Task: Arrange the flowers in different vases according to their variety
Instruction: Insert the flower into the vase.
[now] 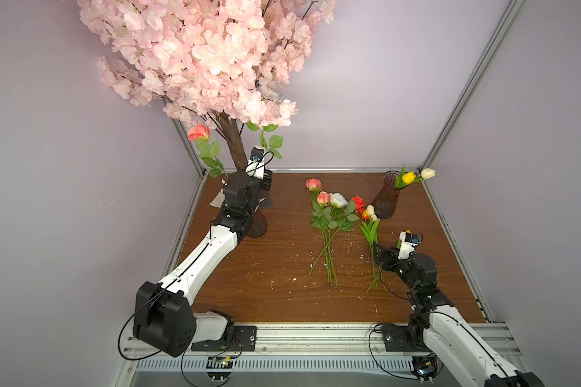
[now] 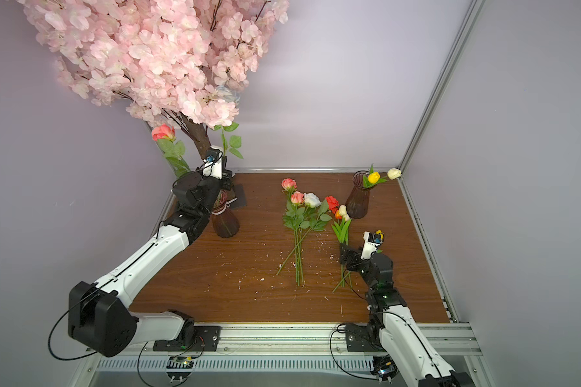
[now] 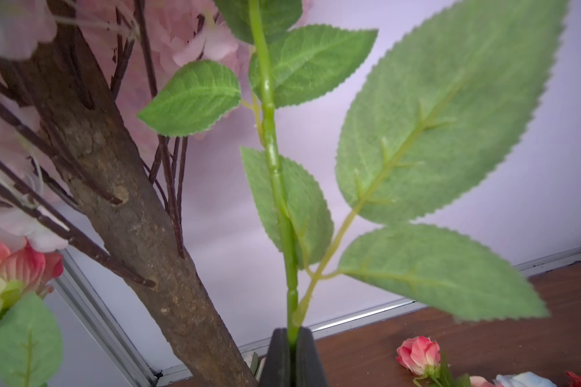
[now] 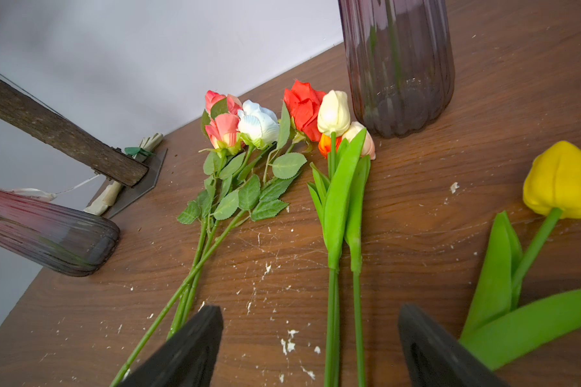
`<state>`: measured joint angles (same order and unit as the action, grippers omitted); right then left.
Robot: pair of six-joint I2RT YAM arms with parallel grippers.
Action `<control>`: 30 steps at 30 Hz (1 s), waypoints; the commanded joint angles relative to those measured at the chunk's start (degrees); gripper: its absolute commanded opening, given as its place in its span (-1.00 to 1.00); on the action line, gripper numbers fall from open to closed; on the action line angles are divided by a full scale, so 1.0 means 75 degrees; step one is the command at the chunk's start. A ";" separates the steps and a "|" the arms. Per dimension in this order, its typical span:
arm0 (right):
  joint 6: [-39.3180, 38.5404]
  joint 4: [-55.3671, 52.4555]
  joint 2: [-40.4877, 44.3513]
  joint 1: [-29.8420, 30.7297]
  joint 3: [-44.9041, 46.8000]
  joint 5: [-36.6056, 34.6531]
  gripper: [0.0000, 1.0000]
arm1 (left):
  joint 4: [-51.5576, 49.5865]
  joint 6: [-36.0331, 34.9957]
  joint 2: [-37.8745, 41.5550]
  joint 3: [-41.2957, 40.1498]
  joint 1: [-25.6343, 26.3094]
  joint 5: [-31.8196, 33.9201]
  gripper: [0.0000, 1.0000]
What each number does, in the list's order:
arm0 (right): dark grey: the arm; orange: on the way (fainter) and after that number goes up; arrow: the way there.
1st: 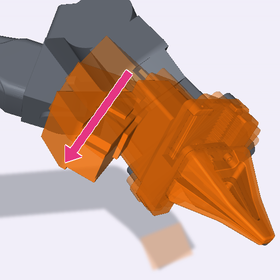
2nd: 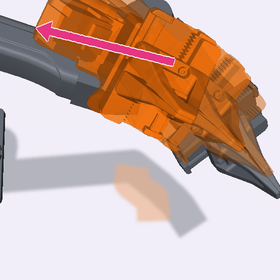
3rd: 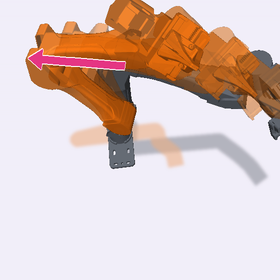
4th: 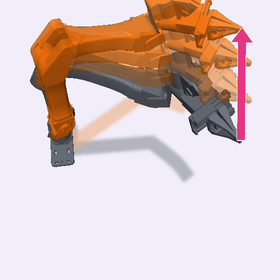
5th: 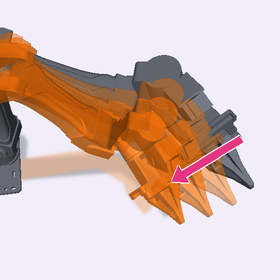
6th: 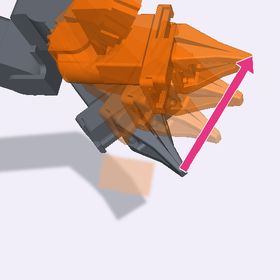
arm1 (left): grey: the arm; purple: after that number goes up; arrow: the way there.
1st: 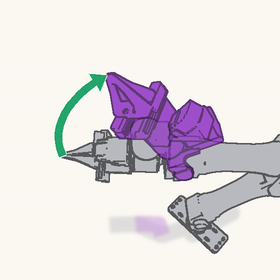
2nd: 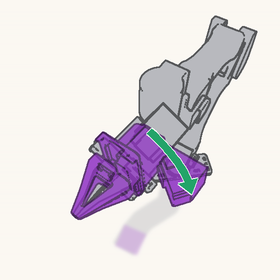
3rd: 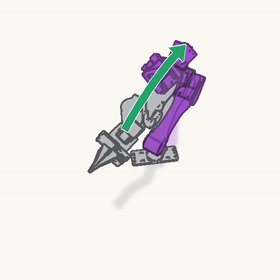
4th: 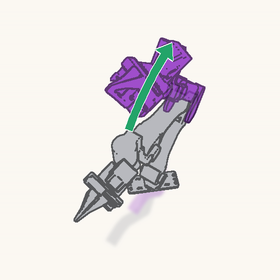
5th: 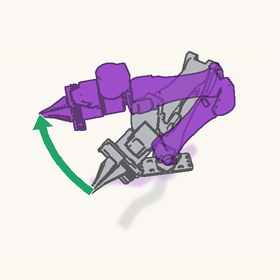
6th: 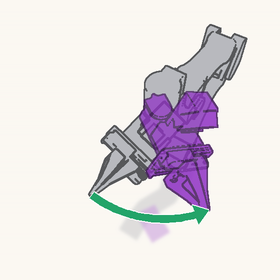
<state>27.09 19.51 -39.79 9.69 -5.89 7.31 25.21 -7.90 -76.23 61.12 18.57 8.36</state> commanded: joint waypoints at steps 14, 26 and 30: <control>0.0068 0.0294 0.0044 0.0064 -0.0047 -0.0171 0.78 | -0.0697 0.2266 -0.0137 -0.0272 -0.0760 0.0574 -0.89; 0.0067 0.0294 0.0026 0.0069 -0.0047 -0.0179 0.78 | -0.0976 0.2767 -0.0104 -0.0675 -0.0954 0.0897 -0.32; 0.0063 0.0294 0.0020 0.0067 -0.0041 -0.0195 0.78 | -0.1524 0.3091 0.0236 -0.0614 -0.0958 0.1069 -0.03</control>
<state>27.11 19.53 -39.79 10.07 -5.89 6.48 17.23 12.99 -77.06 55.59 12.14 14.24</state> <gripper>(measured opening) 0.892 0.482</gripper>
